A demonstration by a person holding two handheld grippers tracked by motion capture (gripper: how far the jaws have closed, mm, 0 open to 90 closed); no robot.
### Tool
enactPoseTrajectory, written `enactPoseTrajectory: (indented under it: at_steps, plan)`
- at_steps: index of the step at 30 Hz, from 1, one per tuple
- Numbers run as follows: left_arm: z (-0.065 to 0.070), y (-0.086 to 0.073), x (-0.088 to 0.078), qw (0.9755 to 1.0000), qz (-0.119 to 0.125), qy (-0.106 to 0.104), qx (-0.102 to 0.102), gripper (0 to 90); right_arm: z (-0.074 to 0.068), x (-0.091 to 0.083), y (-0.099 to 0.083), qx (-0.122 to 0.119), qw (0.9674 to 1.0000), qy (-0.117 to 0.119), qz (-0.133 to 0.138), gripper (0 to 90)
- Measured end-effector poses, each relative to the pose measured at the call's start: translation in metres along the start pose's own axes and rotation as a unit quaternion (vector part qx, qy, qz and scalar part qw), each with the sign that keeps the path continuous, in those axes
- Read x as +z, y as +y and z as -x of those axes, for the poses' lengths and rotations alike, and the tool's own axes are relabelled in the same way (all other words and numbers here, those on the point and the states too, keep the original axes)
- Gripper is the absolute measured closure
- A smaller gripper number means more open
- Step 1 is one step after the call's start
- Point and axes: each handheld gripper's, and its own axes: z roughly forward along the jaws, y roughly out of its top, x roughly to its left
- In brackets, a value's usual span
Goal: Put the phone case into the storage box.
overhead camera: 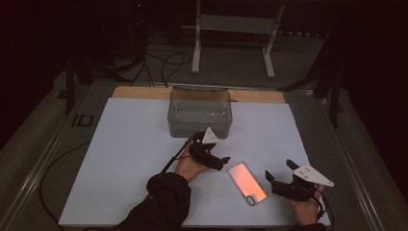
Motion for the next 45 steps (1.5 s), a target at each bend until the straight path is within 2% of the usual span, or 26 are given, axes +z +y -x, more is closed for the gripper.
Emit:
enactPoseTrajectory:
  at_steps: [1, 3, 4, 8, 10, 16, 19, 20, 21, 22, 23, 24, 27, 32, 34, 39, 45]
  plan:
    - [0.001, 0.000, 0.003, 1.0000, -0.008, -0.001, -0.002, 7.6, 0.000, 0.000, 0.000, -0.001, 1.0000, 0.000, 0.000, 9.2]
    - [0.001, 0.000, 0.003, 1.0000, -0.008, -0.001, -0.002, 8.2, 0.000, 0.000, 0.000, -0.001, 1.0000, 0.000, 0.000, 9.2]
    - [0.004, 0.000, 0.008, 0.9998, -0.020, -0.005, -0.001, 9.9, 0.000, 0.000, 0.000, -0.001, 1.0000, 0.000, -0.002, 9.1]
    - [0.007, 0.001, 0.012, 0.9996, -0.027, -0.002, -0.005, 15.4, 0.000, 0.000, 0.000, 0.000, 1.0000, 0.000, -0.002, 9.1]
    - [0.007, 0.001, 0.015, 0.9995, -0.031, -0.006, -0.010, 17.3, 0.000, 0.000, 0.000, -0.001, 1.0000, 0.000, -0.002, 9.2]
    - [0.015, 0.002, 0.026, 0.9981, -0.057, -0.024, 0.000, 28.2, 0.000, 0.000, 0.000, -0.001, 1.0000, 0.000, -0.001, 9.1]
    - [0.017, 0.001, 0.029, 0.9975, -0.066, -0.027, 0.004, 36.9, 0.000, 0.000, 0.000, -0.001, 1.0000, 0.001, -0.002, 9.1]
    - [0.019, 0.001, 0.032, 0.9965, -0.073, -0.039, 0.008, 41.1, 0.000, 0.000, 0.000, -0.001, 1.0000, 0.000, -0.002, 9.2]
    - [0.019, 0.001, 0.032, 0.9965, -0.073, -0.039, 0.008, 45.4, 0.000, 0.000, 0.000, -0.001, 1.0000, 0.000, -0.002, 9.2]
    - [0.022, 0.001, 0.035, 0.9951, -0.083, -0.053, 0.012, 49.3, 0.000, 0.000, 0.000, -0.001, 1.0000, -0.001, -0.002, 9.2]
    - [0.022, 0.001, 0.035, 0.9951, -0.083, -0.053, 0.012, 53.1, 0.000, 0.000, 0.000, -0.001, 1.0000, -0.001, -0.002, 9.2]
    - [0.024, 0.001, 0.036, 0.9943, -0.091, -0.054, 0.016, 53.1, 0.000, 0.000, 0.000, -0.001, 1.0000, -0.001, -0.002, 9.2]
    - [0.026, 0.002, 0.041, 0.9923, -0.107, -0.060, 0.016, 63.9, 0.000, 0.000, 0.000, -0.001, 1.0000, 0.000, -0.002, 9.1]
    - [0.028, 0.002, 0.047, 0.9901, -0.124, -0.064, 0.011, 74.5, 0.000, 0.000, 0.000, -0.001, 1.0000, -0.001, -0.002, 9.2]
    - [0.028, 0.002, 0.048, 0.9904, -0.122, -0.065, 0.005, 77.2, 0.000, 0.000, 0.000, -0.001, 1.0000, -0.001, -0.002, 9.2]
    - [0.029, 0.005, 0.049, 0.9891, -0.131, -0.068, 0.005, 86.0, 0.000, 0.000, 0.000, -0.002, 1.0000, 0.001, -0.003, 9.2]
    - [0.032, 0.006, 0.049, 0.9890, -0.134, -0.061, 0.014, 88.3, 0.000, 0.000, 0.000, -0.001, 1.0000, 0.001, -0.002, 9.2]
